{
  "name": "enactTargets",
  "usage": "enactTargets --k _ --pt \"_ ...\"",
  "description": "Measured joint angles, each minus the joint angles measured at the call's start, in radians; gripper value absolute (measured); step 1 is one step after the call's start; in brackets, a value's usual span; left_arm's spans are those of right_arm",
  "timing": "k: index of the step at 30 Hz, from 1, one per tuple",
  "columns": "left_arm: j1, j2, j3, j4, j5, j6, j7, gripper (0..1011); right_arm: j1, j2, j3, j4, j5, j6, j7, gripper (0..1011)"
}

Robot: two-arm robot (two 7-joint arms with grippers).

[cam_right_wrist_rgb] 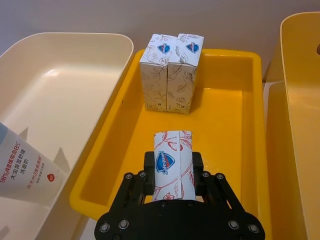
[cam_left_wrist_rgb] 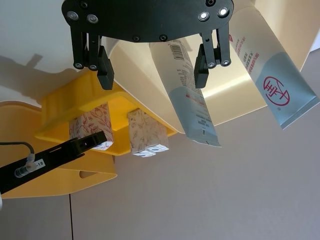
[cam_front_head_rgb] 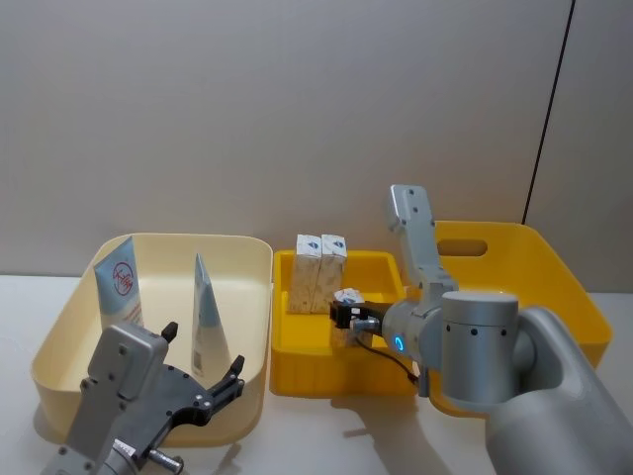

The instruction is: Bimanual collaborative sorting of washing and personal care products

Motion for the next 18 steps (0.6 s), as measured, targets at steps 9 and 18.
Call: enactTargets --k 9,18 --pt "0.0 0.0 0.0 0.0 0.0 0.0 0.0 1003 0.0 -0.001 0.0 0.001 -0.001 -0.003 0.002 415" --pt "0.0 0.0 0.0 0.0 0.0 0.0 0.0 1003 0.005 0.001 -0.003 -0.008 -0.005 -0.032 0.02 415"
